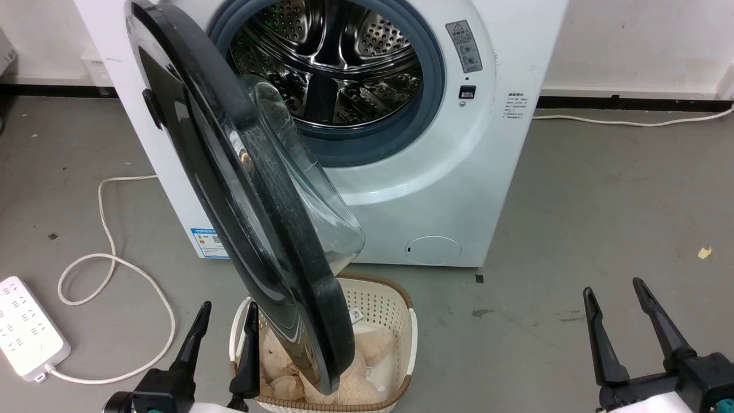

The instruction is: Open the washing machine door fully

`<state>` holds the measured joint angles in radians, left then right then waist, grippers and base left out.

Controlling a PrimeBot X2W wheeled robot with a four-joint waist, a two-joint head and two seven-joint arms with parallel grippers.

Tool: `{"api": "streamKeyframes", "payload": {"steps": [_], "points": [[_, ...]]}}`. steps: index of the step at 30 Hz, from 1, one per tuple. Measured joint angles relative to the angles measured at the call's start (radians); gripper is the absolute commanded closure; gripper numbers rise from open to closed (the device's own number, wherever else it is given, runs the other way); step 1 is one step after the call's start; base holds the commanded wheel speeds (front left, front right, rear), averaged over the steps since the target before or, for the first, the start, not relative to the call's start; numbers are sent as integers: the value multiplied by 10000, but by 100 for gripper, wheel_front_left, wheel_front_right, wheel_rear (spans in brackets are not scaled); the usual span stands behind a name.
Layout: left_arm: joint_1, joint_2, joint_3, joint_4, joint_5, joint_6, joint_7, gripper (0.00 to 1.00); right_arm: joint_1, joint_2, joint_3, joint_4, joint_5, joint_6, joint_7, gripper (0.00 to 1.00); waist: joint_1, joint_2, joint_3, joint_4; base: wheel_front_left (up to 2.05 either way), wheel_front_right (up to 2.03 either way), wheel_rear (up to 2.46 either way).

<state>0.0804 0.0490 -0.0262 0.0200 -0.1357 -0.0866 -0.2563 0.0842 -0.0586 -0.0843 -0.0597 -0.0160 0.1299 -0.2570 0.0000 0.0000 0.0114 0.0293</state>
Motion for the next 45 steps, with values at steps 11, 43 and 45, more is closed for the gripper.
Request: {"api": "streamKeyframes", "payload": {"steps": [11, 43, 45], "points": [[-42, 0, 6, -424, -15, 230, 0, 100, -8, 31, 71, -59, 370, 0, -2, 0, 0, 0, -103, 36, 0, 0, 0], [-1222, -10, -4518, -3014, -389, 1191, 1329, 100, -34, 42, 117, 282, 779, 0, -2, 0, 0, 0, -190, -282, 0, 0, 0], [-1101, -8, -4658, -2451, -558, 1193, 1323, 100, -73, 42, 138, 291, 779, 0, -2, 0, 0, 0, -158, -301, 0, 0, 0]]}}
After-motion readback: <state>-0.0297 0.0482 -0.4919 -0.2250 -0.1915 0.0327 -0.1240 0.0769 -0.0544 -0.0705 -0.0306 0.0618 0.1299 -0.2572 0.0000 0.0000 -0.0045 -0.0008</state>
